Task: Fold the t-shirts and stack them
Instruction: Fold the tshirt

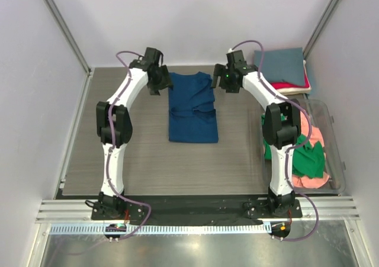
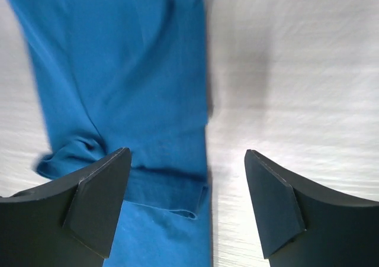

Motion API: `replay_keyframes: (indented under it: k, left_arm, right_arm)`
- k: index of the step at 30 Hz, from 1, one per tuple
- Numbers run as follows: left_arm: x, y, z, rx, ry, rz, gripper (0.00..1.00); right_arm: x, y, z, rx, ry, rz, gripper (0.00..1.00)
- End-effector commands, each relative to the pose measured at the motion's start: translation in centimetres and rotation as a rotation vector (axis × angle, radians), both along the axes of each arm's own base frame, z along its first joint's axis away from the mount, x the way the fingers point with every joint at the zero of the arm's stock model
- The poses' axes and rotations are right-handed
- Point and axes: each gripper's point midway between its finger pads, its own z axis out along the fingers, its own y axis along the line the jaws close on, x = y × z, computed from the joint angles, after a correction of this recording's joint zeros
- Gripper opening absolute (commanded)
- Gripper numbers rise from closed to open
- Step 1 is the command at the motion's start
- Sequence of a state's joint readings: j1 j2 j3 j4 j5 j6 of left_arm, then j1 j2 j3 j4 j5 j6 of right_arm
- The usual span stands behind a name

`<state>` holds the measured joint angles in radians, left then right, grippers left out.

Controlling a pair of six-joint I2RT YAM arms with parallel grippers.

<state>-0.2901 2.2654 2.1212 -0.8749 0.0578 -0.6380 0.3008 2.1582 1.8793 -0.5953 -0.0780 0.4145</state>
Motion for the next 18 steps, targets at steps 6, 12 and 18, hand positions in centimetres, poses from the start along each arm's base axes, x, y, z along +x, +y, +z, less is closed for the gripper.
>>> replay_keyframes:
  k: [6,12,18]
  left_arm:
    - [-8.0,0.7,6.8,-0.116,-0.081,-0.047,0.61]
    - [-13.5,-0.7,3.7,-0.185,-0.091,-0.109,0.59]
    - [-16.6,-1.3,1.9,-0.196,-0.041,-0.139,0.55]
  right_arm:
    - [-7.0,0.1,6.5,0.119,-0.079,0.087,0.8]
    - [-12.8,4.0,2.2,0.192,0.022,0.204,0.73]
    - [-12.9,8.3,0.1,0.176,0.056,0.278,0.7]
